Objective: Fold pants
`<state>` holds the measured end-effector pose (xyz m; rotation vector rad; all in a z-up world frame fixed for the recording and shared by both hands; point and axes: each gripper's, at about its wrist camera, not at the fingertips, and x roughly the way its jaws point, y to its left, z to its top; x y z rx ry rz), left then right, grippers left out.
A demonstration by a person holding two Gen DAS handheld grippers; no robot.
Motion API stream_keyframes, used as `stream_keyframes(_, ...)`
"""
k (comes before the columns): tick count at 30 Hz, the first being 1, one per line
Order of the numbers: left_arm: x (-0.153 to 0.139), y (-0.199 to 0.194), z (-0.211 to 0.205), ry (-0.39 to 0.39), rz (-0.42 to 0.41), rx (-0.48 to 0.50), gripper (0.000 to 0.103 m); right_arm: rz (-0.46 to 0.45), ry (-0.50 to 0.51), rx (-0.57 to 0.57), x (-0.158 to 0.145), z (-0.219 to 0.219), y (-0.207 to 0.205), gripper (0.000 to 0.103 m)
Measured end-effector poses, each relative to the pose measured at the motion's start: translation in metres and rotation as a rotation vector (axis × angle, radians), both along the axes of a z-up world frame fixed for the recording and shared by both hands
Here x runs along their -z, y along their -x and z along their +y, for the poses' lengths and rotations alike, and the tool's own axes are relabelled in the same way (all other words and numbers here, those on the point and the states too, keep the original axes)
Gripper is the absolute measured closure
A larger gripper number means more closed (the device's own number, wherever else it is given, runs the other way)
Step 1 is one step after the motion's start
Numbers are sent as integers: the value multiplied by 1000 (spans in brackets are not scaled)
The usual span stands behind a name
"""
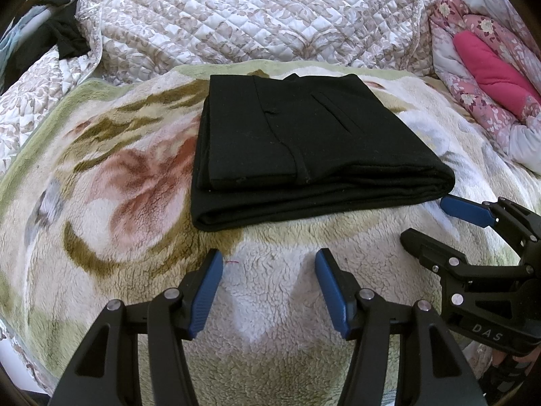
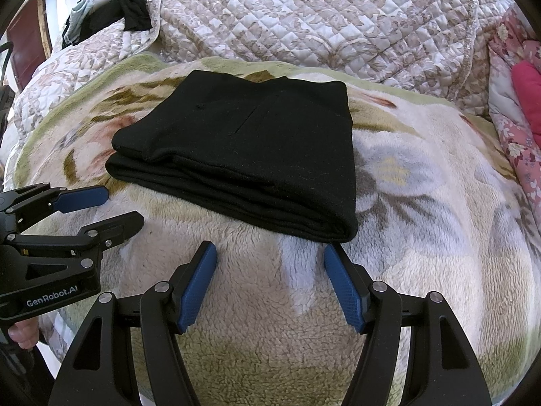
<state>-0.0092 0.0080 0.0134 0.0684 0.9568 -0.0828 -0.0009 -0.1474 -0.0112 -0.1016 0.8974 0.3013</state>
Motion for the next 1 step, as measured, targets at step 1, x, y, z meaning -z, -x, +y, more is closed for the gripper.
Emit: stream_keyframes(1, 0, 0, 1, 1, -1, 0, 43, 0, -1, -6, 0, 0, 0, 36)
